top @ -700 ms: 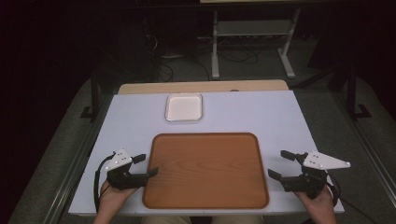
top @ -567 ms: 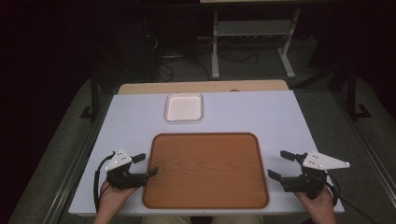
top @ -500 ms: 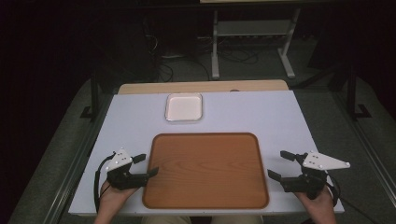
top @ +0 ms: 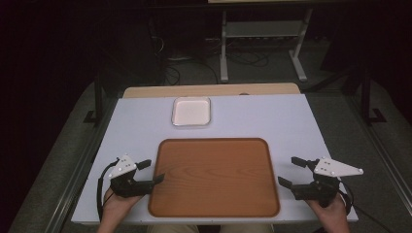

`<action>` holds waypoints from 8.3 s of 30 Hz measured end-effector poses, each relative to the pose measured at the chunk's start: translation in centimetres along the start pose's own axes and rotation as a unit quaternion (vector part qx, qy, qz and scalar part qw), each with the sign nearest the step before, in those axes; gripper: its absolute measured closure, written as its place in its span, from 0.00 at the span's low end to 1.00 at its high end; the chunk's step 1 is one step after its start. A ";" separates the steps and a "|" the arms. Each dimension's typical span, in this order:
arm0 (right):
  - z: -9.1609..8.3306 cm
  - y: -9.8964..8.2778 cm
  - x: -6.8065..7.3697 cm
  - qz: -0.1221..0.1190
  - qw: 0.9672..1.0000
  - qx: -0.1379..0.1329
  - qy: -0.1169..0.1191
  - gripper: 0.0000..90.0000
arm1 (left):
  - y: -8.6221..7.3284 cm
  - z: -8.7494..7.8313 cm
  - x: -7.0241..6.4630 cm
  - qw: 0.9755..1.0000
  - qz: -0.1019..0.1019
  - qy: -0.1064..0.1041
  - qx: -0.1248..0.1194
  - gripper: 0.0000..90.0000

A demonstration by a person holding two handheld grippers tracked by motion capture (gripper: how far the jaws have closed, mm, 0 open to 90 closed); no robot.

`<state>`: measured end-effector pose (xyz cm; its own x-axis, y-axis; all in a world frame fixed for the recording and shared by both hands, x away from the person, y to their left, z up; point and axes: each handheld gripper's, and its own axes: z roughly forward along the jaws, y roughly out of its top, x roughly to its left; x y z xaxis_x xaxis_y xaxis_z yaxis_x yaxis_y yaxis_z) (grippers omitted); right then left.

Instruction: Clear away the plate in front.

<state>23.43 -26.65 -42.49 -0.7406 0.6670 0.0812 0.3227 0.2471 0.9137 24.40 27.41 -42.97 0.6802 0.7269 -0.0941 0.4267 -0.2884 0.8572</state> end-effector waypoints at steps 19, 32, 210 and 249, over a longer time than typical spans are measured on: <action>-0.1 0.0 0.0 0.004 1.000 -0.005 -0.006 0.16 | 0.8 0.8 -0.2 1.000 0.010 -0.010 0.002 0.28; -0.2 -0.1 -0.1 0.007 1.000 -0.010 -0.009 0.16 | 1.5 1.8 -0.2 0.999 0.015 -0.020 0.024 0.28; -0.6 -0.4 -0.6 0.022 0.999 -0.021 -0.015 0.16 | 11.7 20.3 16.9 0.949 -0.239 0.086 0.185 0.94; -1.2 -0.6 -0.6 0.037 0.998 -0.041 -0.006 0.16 | 12.1 15.1 16.0 0.961 -0.264 0.034 0.076 0.99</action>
<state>22.94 -28.03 -42.58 -0.7090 0.6899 0.1459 0.3270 0.1383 0.9349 49.42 26.12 -41.80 0.3055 0.8350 -0.4577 0.7879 0.0481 0.6139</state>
